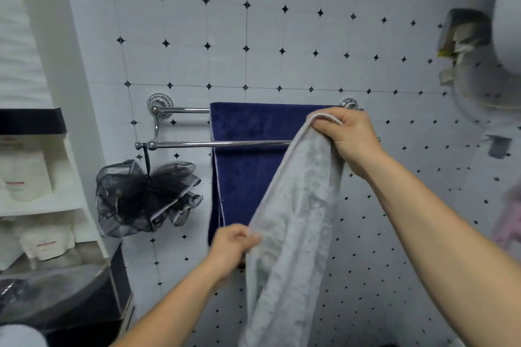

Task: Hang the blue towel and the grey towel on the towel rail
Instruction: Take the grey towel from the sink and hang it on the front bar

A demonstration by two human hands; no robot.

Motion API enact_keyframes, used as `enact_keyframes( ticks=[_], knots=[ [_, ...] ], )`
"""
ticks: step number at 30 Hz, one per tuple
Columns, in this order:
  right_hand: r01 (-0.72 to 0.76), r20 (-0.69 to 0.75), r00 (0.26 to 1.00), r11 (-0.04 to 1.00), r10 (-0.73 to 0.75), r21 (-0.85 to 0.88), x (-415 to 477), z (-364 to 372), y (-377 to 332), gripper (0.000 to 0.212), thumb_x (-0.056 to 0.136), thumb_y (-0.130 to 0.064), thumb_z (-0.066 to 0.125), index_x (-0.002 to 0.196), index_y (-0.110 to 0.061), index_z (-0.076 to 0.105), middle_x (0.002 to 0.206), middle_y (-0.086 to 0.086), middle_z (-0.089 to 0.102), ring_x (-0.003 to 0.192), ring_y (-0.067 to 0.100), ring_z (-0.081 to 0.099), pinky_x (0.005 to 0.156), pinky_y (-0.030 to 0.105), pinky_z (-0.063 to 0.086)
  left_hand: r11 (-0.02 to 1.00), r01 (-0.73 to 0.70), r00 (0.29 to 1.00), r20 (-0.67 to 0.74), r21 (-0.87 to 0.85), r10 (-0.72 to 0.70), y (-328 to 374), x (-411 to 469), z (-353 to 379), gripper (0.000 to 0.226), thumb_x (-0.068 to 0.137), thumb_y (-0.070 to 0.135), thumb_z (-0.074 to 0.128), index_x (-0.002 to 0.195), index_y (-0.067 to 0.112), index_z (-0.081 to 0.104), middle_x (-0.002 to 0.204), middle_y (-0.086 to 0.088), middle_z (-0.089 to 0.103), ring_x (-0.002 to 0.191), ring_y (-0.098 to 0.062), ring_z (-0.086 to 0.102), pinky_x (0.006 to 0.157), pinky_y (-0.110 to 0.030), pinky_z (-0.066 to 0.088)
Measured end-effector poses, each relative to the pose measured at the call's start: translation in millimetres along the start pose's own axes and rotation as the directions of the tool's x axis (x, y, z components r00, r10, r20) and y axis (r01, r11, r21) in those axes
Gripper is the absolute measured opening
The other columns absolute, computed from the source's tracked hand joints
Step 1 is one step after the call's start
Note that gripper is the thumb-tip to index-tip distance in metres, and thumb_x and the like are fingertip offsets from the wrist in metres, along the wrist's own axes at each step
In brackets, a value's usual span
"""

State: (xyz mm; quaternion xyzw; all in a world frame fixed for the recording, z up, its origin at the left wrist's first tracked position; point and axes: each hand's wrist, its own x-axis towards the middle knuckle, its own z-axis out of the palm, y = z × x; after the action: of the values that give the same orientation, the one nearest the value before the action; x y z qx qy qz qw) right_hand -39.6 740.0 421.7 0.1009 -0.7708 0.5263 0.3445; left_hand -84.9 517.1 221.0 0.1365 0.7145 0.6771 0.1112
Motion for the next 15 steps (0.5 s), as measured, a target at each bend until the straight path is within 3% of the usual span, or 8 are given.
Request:
enact_keyframes(
  ticks=[1,3,6,8,10,13,15],
  knots=[
    [-0.042,0.047,0.998,0.999,0.043,-0.023,-4.6,-3.9,1.8,0.02,0.087,-0.004,0.068,0.084,-0.023,0.075,0.075,-0.018,0.074,0.07,-0.006,0.065,0.065,0.009,0.048,0.999,-0.039,0.996,-0.078,-0.008,0.039,11.4,5.4,-6.9,0.016,0.084,0.008,0.072,0.075,-0.003,0.065,0.066,-0.011,0.066,0.061,-0.02,0.055,0.05,-0.023,0.043],
    [-0.11,0.183,0.975,0.989,0.126,-0.097,-17.6,-6.7,11.1,0.024,0.081,-0.008,0.075,0.098,-0.025,0.075,0.092,-0.016,0.074,0.081,-0.01,0.065,0.07,0.006,0.047,0.987,-0.155,0.979,-0.127,0.04,0.159,44.3,15.3,-16.3,0.01,0.083,0.005,0.072,0.075,0.0,0.07,0.069,-0.006,0.068,0.063,-0.017,0.057,0.053,-0.022,0.046],
    [-0.143,0.419,0.872,0.951,0.252,-0.274,-39.5,12.0,25.4,0.057,0.075,-0.015,0.082,0.128,-0.023,0.063,0.121,-0.012,0.065,0.103,-0.008,0.06,0.086,0.008,0.044,0.941,-0.311,0.949,-0.005,0.133,0.315,97.1,18.7,-7.9,0.014,0.08,0.006,0.075,0.072,0.017,0.073,0.071,0.001,0.071,0.066,-0.009,0.061,0.065,-0.023,0.049],
    [-0.148,0.522,0.807,0.95,0.276,-0.274,-50.6,29.4,32.8,0.036,0.075,-0.015,0.08,0.11,-0.021,0.072,0.102,-0.008,0.072,0.088,0.001,0.063,0.08,0.02,0.05,0.923,-0.37,0.929,0.037,0.101,0.368,118.0,16.6,6.1,0.014,0.079,0.01,0.077,0.071,0.02,0.074,0.074,0.0,0.074,0.068,-0.009,0.064,0.066,-0.024,0.051],
    [-0.136,0.512,0.818,0.954,0.261,-0.269,-56.9,39.0,33.3,0.012,0.077,-0.021,0.077,0.084,-0.012,0.073,0.076,0.0,0.072,0.07,0.007,0.061,0.07,0.032,0.05,0.922,-0.388,0.921,0.022,-0.004,0.388,125.3,11.6,16.9,0.009,0.076,0.016,0.08,0.074,0.021,0.073,0.072,0.0,0.074,0.067,-0.01,0.067,0.062,-0.022,0.052],
    [-0.106,0.439,0.874,0.963,0.21,-0.249,-54.7,31.9,31.9,0.028,0.076,-0.026,0.079,0.077,-0.001,0.067,0.072,0.016,0.066,0.068,0.012,0.055,0.066,0.033,0.046,0.916,-0.392,0.915,0.065,-0.091,0.398,113.7,3.1,16.5,0.026,0.07,0.018,0.082,0.091,0.017,0.067,0.08,0.001,0.075,0.073,-0.01,0.069,0.066,-0.024,0.054],
    [-0.098,0.389,0.905,0.974,0.172,-0.202,-51.7,22.0,26.4,0.025,0.079,-0.019,0.079,0.073,0.001,0.065,0.067,0.006,0.062,0.066,0.01,0.052,0.064,0.03,0.044,0.938,-0.346,0.93,0.133,0.011,0.342,92.4,-2.0,8.8,0.037,0.065,0.016,0.085,0.096,0.013,0.065,0.089,-0.003,0.075,0.079,-0.013,0.068,0.075,-0.032,0.058]
  ],
)
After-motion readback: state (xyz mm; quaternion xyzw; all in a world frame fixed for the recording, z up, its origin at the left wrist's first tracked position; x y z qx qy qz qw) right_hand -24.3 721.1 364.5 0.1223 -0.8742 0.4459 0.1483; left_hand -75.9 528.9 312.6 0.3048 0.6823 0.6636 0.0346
